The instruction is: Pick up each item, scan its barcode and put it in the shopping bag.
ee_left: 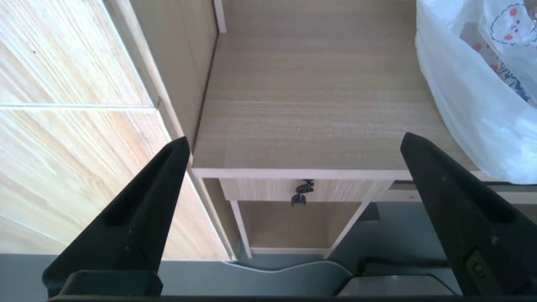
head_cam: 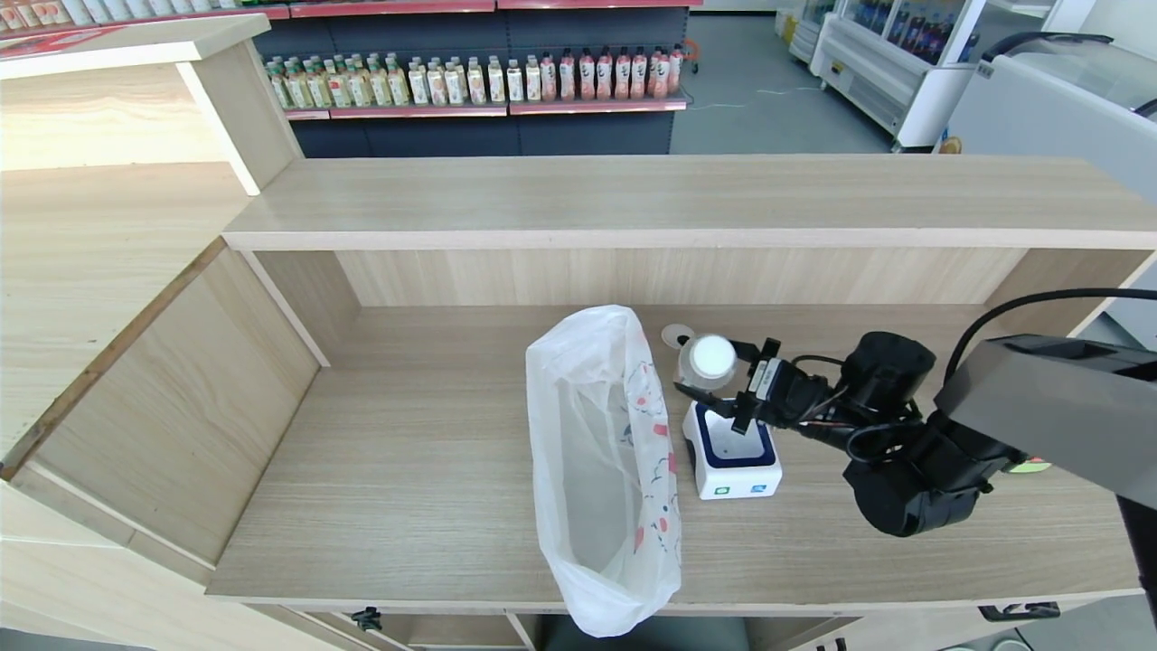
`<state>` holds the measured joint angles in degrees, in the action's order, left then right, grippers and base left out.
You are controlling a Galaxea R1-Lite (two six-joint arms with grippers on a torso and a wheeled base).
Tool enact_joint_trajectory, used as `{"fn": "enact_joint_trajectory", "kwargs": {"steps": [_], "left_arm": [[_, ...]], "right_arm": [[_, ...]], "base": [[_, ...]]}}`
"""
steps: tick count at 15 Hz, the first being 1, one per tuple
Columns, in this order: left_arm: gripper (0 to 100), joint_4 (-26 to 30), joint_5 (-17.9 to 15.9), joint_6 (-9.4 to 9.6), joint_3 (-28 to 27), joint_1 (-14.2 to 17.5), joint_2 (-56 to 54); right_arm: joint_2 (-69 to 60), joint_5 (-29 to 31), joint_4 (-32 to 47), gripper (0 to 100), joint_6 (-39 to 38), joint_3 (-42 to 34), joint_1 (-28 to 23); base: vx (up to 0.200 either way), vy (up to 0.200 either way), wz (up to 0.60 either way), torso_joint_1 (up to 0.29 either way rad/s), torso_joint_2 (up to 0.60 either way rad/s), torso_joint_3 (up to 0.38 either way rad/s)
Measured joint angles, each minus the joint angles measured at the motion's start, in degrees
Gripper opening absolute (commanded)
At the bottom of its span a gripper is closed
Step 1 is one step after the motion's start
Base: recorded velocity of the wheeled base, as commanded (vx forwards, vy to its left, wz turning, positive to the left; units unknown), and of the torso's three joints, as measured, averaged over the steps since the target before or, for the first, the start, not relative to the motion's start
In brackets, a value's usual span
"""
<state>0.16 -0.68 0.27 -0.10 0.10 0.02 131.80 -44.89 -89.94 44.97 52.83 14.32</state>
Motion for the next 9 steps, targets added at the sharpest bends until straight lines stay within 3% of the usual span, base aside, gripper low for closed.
{"fn": "enact_joint_trajectory", "kwargs": {"steps": [9], "left_arm": [[100,0.0,0.0,-0.02,0.0,0.0,0.0]], "right_arm": [[-6.3,-0.3,0.0,0,-0.2,-9.4,-1.3]], "base": [[0.0,0.0,0.0,0.0,0.0,0.0]]}}
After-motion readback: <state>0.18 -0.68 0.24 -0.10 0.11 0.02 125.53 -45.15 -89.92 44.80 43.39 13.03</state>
